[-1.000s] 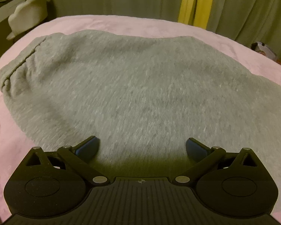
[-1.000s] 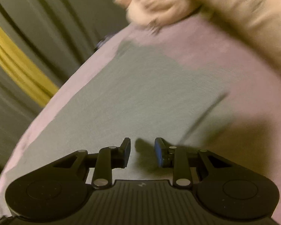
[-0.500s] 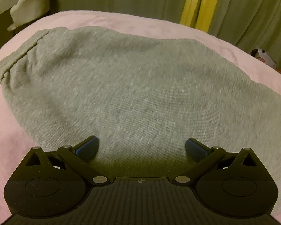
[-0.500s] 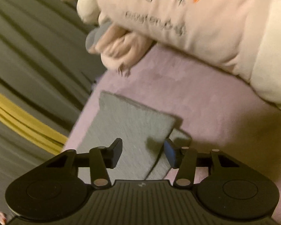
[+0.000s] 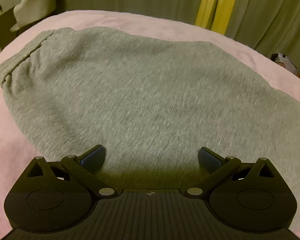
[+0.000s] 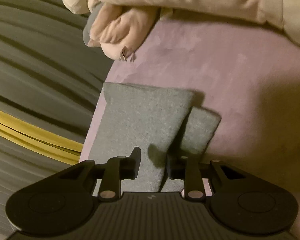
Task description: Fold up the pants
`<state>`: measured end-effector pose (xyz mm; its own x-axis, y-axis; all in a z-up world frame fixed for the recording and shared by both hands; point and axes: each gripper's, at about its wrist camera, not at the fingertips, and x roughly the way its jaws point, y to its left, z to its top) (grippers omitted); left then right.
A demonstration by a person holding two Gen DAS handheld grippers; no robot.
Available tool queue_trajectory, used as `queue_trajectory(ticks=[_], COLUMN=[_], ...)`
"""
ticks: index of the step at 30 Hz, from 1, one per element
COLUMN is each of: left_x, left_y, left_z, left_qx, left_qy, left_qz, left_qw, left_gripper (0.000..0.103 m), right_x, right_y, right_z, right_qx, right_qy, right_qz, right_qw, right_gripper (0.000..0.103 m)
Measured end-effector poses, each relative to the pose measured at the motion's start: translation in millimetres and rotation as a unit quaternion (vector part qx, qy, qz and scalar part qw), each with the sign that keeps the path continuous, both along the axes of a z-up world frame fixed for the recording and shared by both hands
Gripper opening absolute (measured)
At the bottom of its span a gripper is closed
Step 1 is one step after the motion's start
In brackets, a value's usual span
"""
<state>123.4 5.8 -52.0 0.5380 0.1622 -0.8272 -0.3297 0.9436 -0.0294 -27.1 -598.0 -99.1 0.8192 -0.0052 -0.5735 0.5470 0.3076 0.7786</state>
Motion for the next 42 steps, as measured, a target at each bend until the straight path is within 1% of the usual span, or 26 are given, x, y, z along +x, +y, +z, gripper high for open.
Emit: queue_trajectory(ticks=[1,2,3,6,10,12,14,16,17,18,19,20,22,25,26,27,29,31,32,33,35,36,38,40,41,42], left_x=[0.3,0.3,0.3,-0.4,-3.1,-5.1,-7.2,-7.9,-7.9,-8.0,-7.8,-7.6,-7.2,-6.4,-6.1,-5.8,-6.2,-6.5,-6.7,-6.4,-5.2,-4.6,-2.6,-0.9,-0.8,-1.2], left_y=[-0.7,-1.1,-1.1,0.1,4.2,8.4,13.0,16.0,16.8,16.8,16.8,16.6,16.4,16.3,15.9,15.9,15.5,15.9,15.5,15.0,13.5,12.2,8.5,3.1,0.9,-1.9], left_z=[0.1,0.0,0.2,0.6,2.8,3.9,4.4,4.6,4.5,4.5,4.4,4.5,4.2,3.5,3.4,3.2,2.8,2.6,2.5,2.3,1.7,1.4,0.7,1.0,1.4,3.0], left_qx=[0.002,0.002,0.002,-0.003,-0.018,-0.033,-0.048,-0.057,-0.059,-0.06,-0.06,-0.06,-0.059,-0.056,-0.054,-0.052,-0.05,-0.051,-0.05,-0.048,-0.043,-0.039,-0.027,-0.011,-0.005,0.002], left_qy=[0.001,0.001,0.001,-0.001,-0.01,-0.018,-0.026,-0.03,-0.031,-0.032,-0.032,-0.032,-0.031,-0.029,-0.028,-0.027,-0.027,-0.027,-0.026,-0.025,-0.022,-0.02,-0.013,-0.006,-0.003,-0.001], left_qz=[0.0,-0.001,-0.001,0.001,0.006,0.012,0.018,0.023,0.023,0.024,0.023,0.023,0.023,0.023,0.022,0.02,0.02,0.02,0.02,0.019,0.018,0.017,0.013,0.007,0.004,-0.001], left_qw=[1.0,1.0,1.0,1.0,0.9998,0.9992,0.9984,0.9976,0.9975,0.9974,0.9974,0.9974,0.9975,0.9977,0.9979,0.9981,0.9982,0.9982,0.9982,0.9983,0.9987,0.9989,0.9995,0.9999,1.0,1.0], left_gripper=[0.103,0.103,0.103,0.103,0.103,0.103,0.103,0.103,0.103,0.103,0.103,0.103,0.103,0.103,0.103,0.103,0.103,0.103,0.103,0.103,0.103,0.103,0.103,0.103,0.103,0.103], right_x=[2.2,3.7,5.9,10.2,2.5,-2.8,-4.6,-1.7,2.0,4.3,4.2,1.4,0.2,4.1,6.0,8.0,7.4,6.0,2.0,-2.6,-2.2,0.4,11.8,28.2,35.6,43.4], right_y=[2.6,4.9,7.9,16.5,18.3,18.1,19.0,18.5,17.7,18.4,22.4,22.3,19.0,21.0,20.3,19.2,19.1,18.2,18.6,20.7,24.1,26.3,39.9,51.4,57.6,60.9], right_z=[3.4,7.6,13.6,40.2,75.3,82.8,80.9,64.5,50.7,40.2,33.1,30.5,38.6,54.7,55.9,55.0,54.7,60.3,66.3,75.9,91.0,95.0,93.9,78.2,65.1,53.0], right_qx=[-0.016,-0.033,-0.052,-0.095,-0.117,-0.121,-0.132,-0.13,-0.126,-0.134,-0.156,-0.151,-0.148,-0.177,-0.182,-0.191,-0.236,-0.269,-0.28,-0.286,-0.277,-0.272,-0.258,-0.241,-0.23,-0.22], right_qy=[0.003,0.011,0.016,0.011,-0.017,-0.008,0.019,0.051,0.081,0.111,0.138,0.133,0.12,0.108,0.117,0.136,0.202,0.24,0.243,0.228,0.167,0.142,0.099,0.093,0.106,0.123], right_qz=[0.003,0.004,0.009,0.012,-0.001,-0.002,-0.002,0.006,0.018,0.021,0.022,0.018,0.007,0.022,0.025,0.02,-0.003,-0.03,-0.044,-0.053,-0.048,-0.037,0.007,0.052,0.073,0.088], right_qw=[1.0,0.999,0.998,0.995,0.993,0.993,0.991,0.99,0.989,0.985,0.978,0.979,0.982,0.978,0.976,0.972,0.95,0.932,0.928,0.929,0.945,0.951,0.961,0.965,0.965,0.964], right_gripper=[0.012,0.004,0.005,0.004,0.004,0.004,0.004,0.004,0.004,0.005,0.005,0.005,0.005,0.005,0.005,0.005,0.007,0.012,0.012,0.012,0.012,0.013,0.015,0.03,0.033,0.04])
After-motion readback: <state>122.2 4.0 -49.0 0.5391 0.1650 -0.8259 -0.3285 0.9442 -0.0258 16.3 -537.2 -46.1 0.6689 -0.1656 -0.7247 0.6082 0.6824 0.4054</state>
